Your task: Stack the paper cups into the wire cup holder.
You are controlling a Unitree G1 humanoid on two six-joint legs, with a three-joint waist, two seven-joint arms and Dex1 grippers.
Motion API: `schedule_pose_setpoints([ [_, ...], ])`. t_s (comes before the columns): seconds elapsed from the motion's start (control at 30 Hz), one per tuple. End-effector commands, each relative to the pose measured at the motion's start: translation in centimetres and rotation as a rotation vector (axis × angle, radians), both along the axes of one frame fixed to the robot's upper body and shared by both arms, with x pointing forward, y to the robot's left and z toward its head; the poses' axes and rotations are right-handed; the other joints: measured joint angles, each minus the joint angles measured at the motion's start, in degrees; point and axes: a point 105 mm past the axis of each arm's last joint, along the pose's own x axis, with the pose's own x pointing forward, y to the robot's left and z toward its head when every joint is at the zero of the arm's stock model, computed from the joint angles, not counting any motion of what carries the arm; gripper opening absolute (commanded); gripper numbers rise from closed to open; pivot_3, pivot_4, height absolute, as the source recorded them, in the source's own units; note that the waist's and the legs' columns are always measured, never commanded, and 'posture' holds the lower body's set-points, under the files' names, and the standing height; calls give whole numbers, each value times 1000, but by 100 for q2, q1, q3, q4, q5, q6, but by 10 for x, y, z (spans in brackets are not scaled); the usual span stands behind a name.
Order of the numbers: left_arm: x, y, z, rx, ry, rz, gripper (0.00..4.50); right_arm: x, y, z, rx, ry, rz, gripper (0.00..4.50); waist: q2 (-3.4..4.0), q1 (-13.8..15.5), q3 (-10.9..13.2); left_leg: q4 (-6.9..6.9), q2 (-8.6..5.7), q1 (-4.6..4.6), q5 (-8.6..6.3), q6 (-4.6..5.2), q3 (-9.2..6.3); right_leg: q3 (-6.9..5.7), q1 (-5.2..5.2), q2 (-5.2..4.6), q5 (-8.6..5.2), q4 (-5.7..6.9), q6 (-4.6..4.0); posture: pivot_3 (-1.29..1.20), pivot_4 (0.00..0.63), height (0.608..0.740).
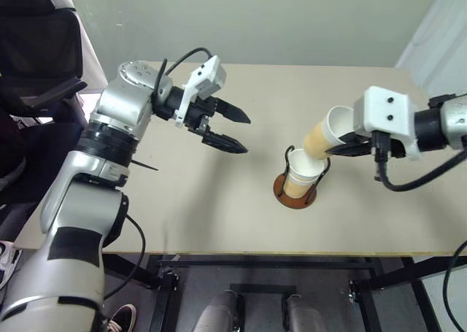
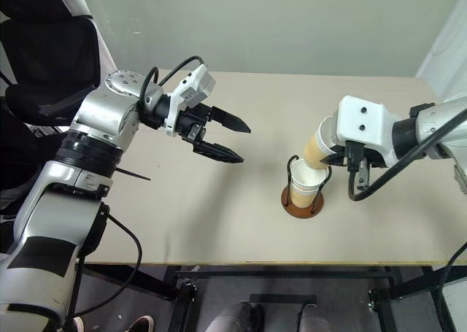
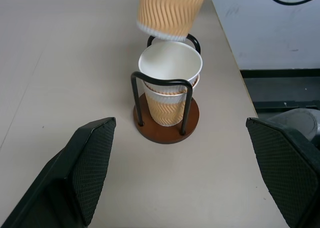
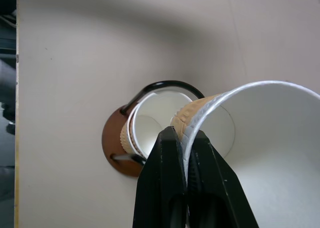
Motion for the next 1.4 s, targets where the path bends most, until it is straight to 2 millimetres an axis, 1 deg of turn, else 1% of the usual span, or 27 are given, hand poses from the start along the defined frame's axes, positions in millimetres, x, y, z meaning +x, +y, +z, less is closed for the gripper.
schedule_pose_setpoints([
  [0.03,-7,-1,10,-6,-24,-47,4500,3,6,4,1,-31,15,38,0,2,0,1,3,0,-1,2,-3,5,1,-4,-1,0,-3,0,150,740],
  [0.27,-7,0,8,-9,-21,-47,4500,4,10,-9,-11,22,35,38,0,2,0,3,1,-7,-3,19,-5,-5,-2,-1,-18,1,-13,0,150,740],
  [0.7,-8,0,5,-7,-16,-47,4500,2,0,-26,-92,60,43,38,-1,1,0,1,6,-4,-9,19,-9,-17,-4,0,-35,4,-29,0,150,740],
  [0.77,-8,0,5,-6,-17,-47,4500,1,3,-26,-78,67,51,418,-1,-2,0,3,6,-4,-9,19,-10,-16,-2,0,-34,5,-30,0,150,740],
  [0.83,-7,0,4,-5,-16,-45,4500,4,12,-20,-11,62,49,908,-1,-13,0,3,7,-2,-9,19,-10,-12,-2,-4,-33,7,-30,0,150,740],
  [0.93,-8,0,2,-3,-14,-44,4500,10,19,-8,74,36,25,1977,0,-32,0,3,8,4,-7,20,-5,-7,-2,-2,-30,11,-31,0,150,740],
  [0.97,-8,1,2,-3,-12,-42,4500,11,21,-3,108,34,17,2269,-1,-31,0,1,6,5,-4,21,-4,-10,-2,3,-29,12,-31,0,150,740],
  [1.03,-8,2,1,-2,-10,-38,4500,13,23,7,189,25,-6,2269,-1,-25,0,2,8,6,-3,20,-9,-7,0,0,-29,12,-32,0,150,740],
  [1.17,-6,6,0,-17,3,-9,4500,28,13,34,395,-29,-125,2269,-1,-16,-1,3,6,3,-3,20,-8,-12,0,6,-29,10,-33,0,150,740],
  [1.27,-4,11,-2,-44,18,30,4500,40,-1,55,586,-75,-242,2269,-2,-14,-1,3,5,6,-2,21,-5,-12,0,5,-29,10,-34,0,150,740],
  [1.37,-2,15,-3,-69,29,68,4500,47,-18,67,726,-122,-342,2269,-1,-7,-1,-3,5,8,-1,19,-7,-15,-3,6,-29,12,-36,0,150,740],
  [1.4,-1,17,-2,-83,30,84,4500,51,-27,71,768,-159,-389,2269,-1,-5,-1,-4,5,8,-1,18,-4,-19,-5,13,-29,14,-37,0,150,740],
])
